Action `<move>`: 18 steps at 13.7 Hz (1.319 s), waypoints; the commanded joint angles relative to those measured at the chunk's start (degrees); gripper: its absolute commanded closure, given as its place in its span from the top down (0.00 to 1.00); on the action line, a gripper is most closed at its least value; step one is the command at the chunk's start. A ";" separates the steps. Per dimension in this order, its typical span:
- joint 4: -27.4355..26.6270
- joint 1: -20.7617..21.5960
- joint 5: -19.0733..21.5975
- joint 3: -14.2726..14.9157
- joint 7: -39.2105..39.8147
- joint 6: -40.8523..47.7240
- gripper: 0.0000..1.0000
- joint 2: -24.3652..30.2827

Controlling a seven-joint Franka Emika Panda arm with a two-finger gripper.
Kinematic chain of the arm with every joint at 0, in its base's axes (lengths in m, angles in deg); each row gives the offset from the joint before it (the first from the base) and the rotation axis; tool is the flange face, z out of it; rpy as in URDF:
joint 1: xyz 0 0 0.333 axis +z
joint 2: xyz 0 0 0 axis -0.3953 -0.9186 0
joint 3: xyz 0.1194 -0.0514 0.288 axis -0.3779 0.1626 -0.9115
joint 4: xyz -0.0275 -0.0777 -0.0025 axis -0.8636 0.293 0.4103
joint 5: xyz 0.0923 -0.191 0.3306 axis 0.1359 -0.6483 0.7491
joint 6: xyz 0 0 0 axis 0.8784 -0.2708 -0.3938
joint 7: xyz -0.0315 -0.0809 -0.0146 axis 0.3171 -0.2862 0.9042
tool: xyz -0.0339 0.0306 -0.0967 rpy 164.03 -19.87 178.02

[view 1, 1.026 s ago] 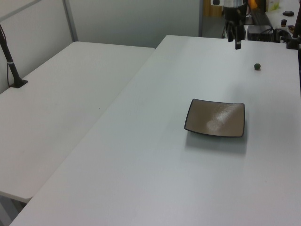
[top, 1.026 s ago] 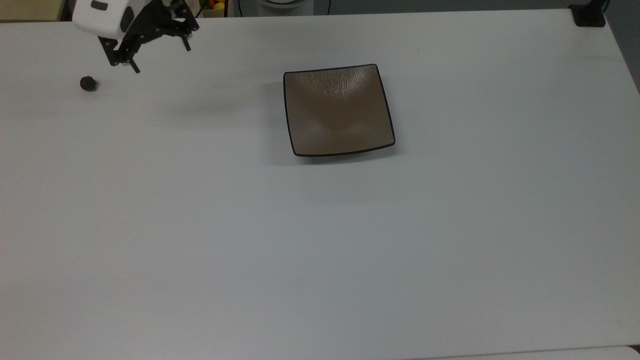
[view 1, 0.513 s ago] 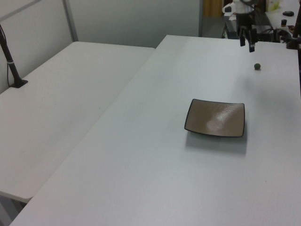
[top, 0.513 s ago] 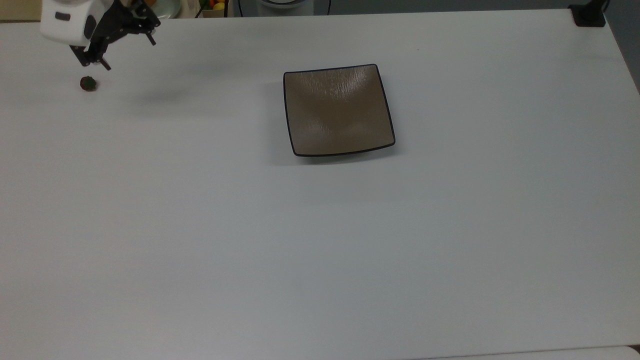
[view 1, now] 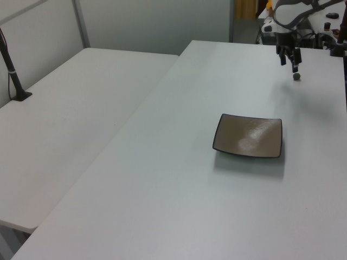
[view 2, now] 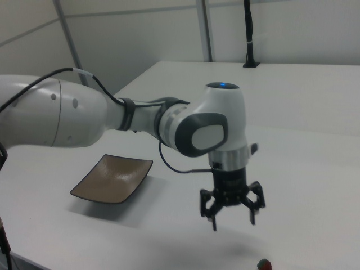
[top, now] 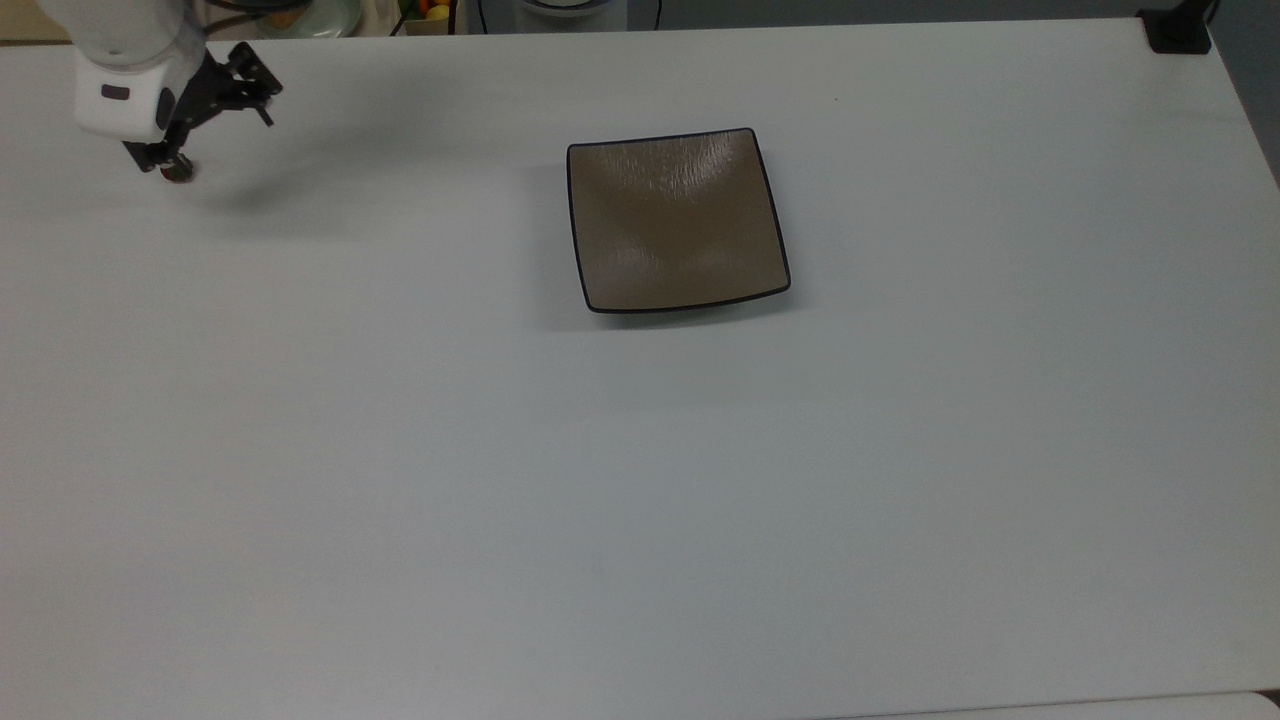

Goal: Strawberries on a ceramic plate
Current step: 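Lower the gripper around the strawberry, then close the gripper on the strawberry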

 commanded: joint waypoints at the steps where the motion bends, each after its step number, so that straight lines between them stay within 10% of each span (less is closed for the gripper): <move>1: -1.10 -0.14 -2.69 1.80 2.19 -5.19 1.00 -2.30; 10: -1.10 -3.31 -8.31 1.98 3.42 -11.61 0.98 -6.09; 18: -2.15 -3.75 -8.40 1.98 3.77 -12.67 0.55 -7.23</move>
